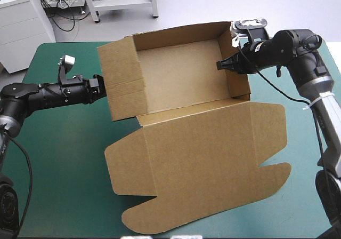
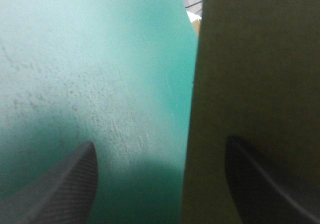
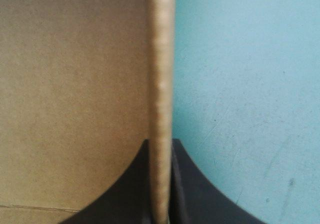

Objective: Fold the box

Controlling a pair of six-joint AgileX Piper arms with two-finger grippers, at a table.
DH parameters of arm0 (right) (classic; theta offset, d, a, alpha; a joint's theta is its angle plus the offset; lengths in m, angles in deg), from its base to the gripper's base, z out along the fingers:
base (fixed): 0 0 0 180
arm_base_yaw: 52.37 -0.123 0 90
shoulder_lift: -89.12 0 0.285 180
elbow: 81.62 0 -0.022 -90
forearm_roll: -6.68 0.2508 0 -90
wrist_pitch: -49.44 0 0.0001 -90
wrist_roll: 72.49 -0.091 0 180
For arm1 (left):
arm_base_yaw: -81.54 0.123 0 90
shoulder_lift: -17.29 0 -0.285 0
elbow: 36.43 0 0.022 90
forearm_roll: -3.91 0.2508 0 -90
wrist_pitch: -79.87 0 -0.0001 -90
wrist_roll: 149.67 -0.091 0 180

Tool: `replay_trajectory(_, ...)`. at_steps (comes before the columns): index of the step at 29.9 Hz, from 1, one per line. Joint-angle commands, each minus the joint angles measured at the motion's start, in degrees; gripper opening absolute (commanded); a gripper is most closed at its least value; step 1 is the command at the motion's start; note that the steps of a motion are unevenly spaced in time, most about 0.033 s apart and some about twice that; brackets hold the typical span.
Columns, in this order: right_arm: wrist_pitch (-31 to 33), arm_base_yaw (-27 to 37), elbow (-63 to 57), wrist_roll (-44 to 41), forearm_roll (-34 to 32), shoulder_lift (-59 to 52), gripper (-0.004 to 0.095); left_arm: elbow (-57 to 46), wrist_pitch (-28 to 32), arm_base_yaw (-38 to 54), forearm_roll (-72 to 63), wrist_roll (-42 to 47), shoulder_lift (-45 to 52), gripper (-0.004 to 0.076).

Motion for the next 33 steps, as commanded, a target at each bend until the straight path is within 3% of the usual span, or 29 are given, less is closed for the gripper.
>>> replay_trajectory(1, -3.2, 0.3, 1.8, -0.9, -0.1, -2.3, -0.0008, 1.4, -6.5, -2.3, -5.2, -1.5, 2.4, 0.0512)
replay_trajectory(11, -3.0, 0.3, 1.8, -3.1, -6.0, -2.3, -0.0008, 3.6, -6.5, -7.4, -9.3, -3.2, 2.4, 0.0512)
replay_trajectory(26, -2.7, 0.3, 1.8, -3.3, -7.0, -2.3, -0.0008, 9.0, -6.5, -10.0, -8.9, -3.5, 2.3, 0.0510)
replay_trajectory(33, -3.4, -0.3, 1.8, -5.9, -7.6, -2.3, -0.0008, 9.2, -2.4, -10.1, -6.3, -0.7, 2.4, 0.0494)
